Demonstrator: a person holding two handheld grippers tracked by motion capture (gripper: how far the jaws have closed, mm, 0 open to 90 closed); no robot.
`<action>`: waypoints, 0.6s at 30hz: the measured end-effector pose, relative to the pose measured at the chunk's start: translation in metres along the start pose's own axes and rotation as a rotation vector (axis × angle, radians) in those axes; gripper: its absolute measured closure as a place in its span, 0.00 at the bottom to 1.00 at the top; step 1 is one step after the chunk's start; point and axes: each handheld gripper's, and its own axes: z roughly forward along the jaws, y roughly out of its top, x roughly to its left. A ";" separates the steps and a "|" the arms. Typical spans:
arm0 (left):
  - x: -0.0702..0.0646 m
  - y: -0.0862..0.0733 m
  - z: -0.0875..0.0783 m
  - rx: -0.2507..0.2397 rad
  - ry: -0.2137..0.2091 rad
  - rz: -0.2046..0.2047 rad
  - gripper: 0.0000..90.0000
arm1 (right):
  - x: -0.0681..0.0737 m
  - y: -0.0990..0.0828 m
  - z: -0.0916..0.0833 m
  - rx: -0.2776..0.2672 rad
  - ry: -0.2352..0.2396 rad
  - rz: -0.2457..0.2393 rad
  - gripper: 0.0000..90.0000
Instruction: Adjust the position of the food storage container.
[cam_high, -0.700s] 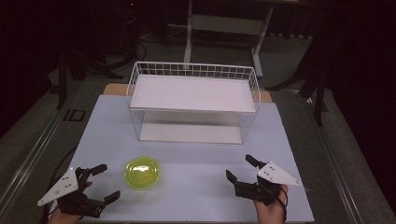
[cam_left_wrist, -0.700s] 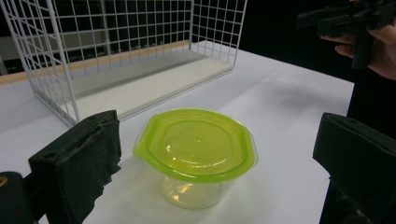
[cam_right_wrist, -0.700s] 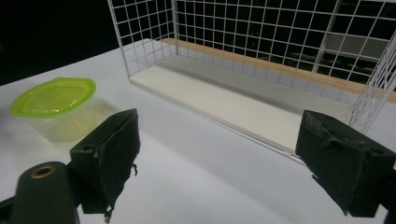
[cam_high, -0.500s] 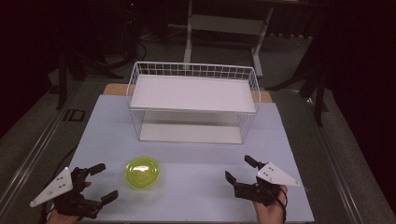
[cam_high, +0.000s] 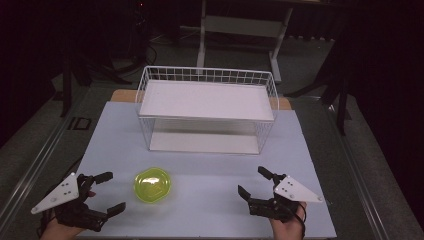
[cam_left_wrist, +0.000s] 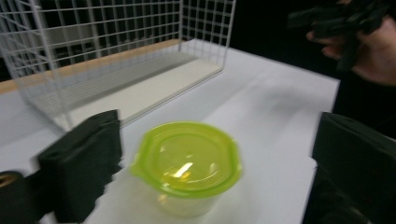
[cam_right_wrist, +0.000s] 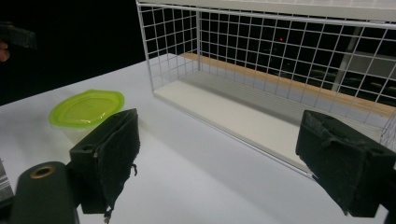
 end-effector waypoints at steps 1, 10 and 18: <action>0.002 0.001 -0.001 0.008 0.000 0.004 0.08 | 0.000 0.000 0.000 0.001 0.000 -0.002 0.15; 0.022 -0.019 0.007 0.180 0.097 -0.003 0.32 | 0.000 0.000 0.000 -0.007 0.012 0.006 0.15; 0.033 -0.040 0.026 0.341 0.057 -0.028 0.72 | 0.000 -0.001 0.001 -0.004 0.019 0.012 0.15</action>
